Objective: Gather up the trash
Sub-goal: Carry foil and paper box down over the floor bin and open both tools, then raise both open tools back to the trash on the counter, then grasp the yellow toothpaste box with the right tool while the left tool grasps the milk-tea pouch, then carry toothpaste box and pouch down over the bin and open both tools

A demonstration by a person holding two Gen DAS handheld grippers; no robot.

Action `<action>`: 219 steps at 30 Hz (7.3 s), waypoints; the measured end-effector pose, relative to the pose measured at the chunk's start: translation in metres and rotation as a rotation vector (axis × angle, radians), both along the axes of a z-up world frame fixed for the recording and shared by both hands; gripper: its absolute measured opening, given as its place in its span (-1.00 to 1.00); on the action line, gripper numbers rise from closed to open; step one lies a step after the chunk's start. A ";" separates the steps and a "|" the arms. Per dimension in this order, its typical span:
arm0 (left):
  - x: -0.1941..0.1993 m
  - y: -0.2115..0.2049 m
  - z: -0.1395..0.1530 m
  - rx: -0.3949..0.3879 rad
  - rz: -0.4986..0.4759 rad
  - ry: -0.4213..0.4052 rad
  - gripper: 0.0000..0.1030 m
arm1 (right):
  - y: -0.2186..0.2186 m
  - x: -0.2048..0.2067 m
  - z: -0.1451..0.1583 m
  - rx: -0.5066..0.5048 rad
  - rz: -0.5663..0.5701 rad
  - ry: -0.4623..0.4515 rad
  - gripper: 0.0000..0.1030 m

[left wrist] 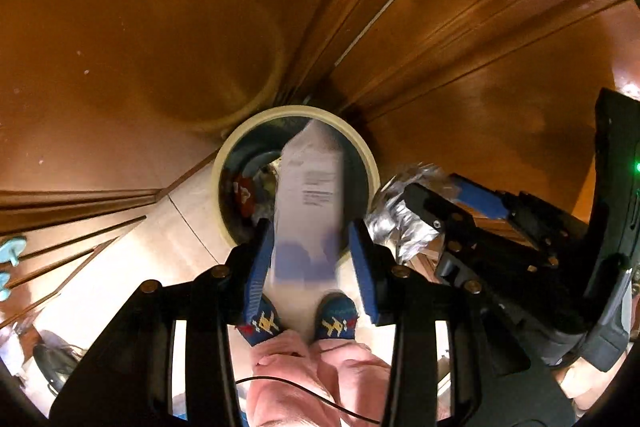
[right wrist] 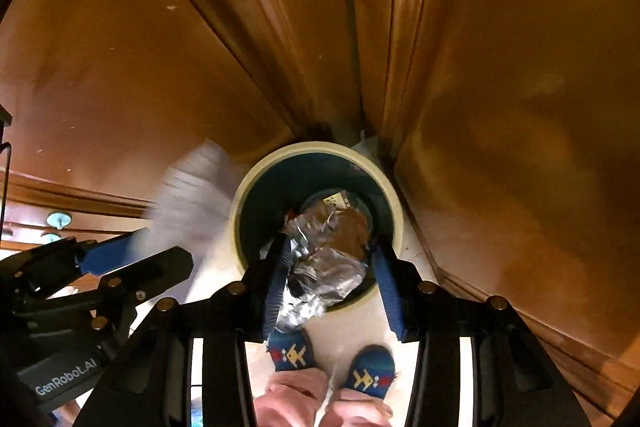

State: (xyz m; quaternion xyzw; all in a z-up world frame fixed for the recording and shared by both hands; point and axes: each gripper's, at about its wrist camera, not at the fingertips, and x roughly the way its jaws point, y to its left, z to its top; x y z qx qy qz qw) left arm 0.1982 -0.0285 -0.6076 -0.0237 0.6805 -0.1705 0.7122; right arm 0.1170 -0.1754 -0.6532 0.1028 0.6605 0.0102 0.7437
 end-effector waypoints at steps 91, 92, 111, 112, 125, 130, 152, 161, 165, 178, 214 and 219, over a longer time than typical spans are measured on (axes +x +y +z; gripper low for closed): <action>0.312 0.034 0.522 0.120 -0.078 -0.572 0.49 | -0.011 0.352 0.564 -0.066 -0.069 -0.568 0.45; 0.327 0.034 0.510 0.113 -0.081 -0.551 0.49 | -0.010 0.360 0.555 -0.069 -0.076 -0.557 0.45; 0.473 0.027 0.367 0.069 -0.024 -0.310 0.31 | 0.000 0.493 0.427 -0.092 -0.122 -0.383 0.45; 0.475 0.027 0.365 0.071 -0.022 -0.307 0.27 | 0.001 0.497 0.422 -0.092 -0.123 -0.374 0.45; 0.486 0.031 0.348 0.052 0.001 -0.281 0.03 | 0.001 0.518 0.377 -0.059 -0.172 -0.268 0.05; 0.472 0.031 0.362 0.049 -0.003 -0.312 -0.21 | 0.002 0.507 0.387 -0.090 -0.170 -0.314 0.02; 0.290 0.025 0.498 0.016 0.071 -0.516 -0.21 | 0.007 0.350 0.514 -0.095 -0.032 -0.528 0.01; 0.169 0.021 0.546 0.013 0.124 -0.612 -0.21 | -0.003 0.233 0.565 -0.058 0.027 -0.614 0.01; 0.113 0.010 0.560 0.021 0.145 -0.653 -0.21 | -0.013 0.175 0.582 -0.044 0.049 -0.644 0.01; -0.054 -0.022 0.558 0.077 0.145 -0.687 -0.21 | -0.044 -0.001 0.588 -0.013 0.133 -0.660 0.01; -0.096 0.004 0.251 0.119 0.042 -0.186 -0.21 | -0.001 -0.058 0.237 -0.042 0.159 -0.065 0.01; -0.083 0.012 0.157 0.108 0.035 -0.102 -0.21 | 0.009 -0.046 0.152 -0.036 0.121 0.040 0.01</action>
